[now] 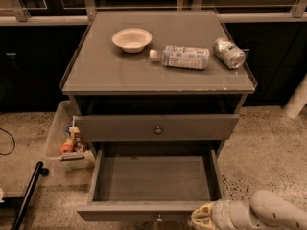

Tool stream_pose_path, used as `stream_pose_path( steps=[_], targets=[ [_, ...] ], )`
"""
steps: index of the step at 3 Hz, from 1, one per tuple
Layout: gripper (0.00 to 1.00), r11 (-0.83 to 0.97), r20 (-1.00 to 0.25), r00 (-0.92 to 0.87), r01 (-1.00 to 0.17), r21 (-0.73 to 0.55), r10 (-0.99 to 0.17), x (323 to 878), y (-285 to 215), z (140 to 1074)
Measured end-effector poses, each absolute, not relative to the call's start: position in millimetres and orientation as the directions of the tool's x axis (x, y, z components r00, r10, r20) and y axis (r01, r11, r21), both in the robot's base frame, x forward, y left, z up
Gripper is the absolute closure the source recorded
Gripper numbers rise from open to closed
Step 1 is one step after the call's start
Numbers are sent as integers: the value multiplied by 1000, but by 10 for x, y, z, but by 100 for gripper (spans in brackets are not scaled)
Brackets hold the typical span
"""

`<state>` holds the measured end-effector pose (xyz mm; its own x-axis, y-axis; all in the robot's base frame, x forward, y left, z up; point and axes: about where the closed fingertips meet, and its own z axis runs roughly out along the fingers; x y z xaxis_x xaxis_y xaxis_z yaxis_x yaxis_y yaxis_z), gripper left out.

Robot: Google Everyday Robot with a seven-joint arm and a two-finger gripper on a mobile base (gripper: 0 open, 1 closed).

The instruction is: Close middle drawer

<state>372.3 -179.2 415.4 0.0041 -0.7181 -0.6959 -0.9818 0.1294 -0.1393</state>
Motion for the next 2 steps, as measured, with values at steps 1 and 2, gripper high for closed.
stream_pose_path(
  steps=[1,2],
  targets=[
    [57,129,-696,4,-982,-139,-718,3723,-1792,4153],
    [34,130,-696,4,-982,-139,-718,3723,-1791,4154]
  ],
)
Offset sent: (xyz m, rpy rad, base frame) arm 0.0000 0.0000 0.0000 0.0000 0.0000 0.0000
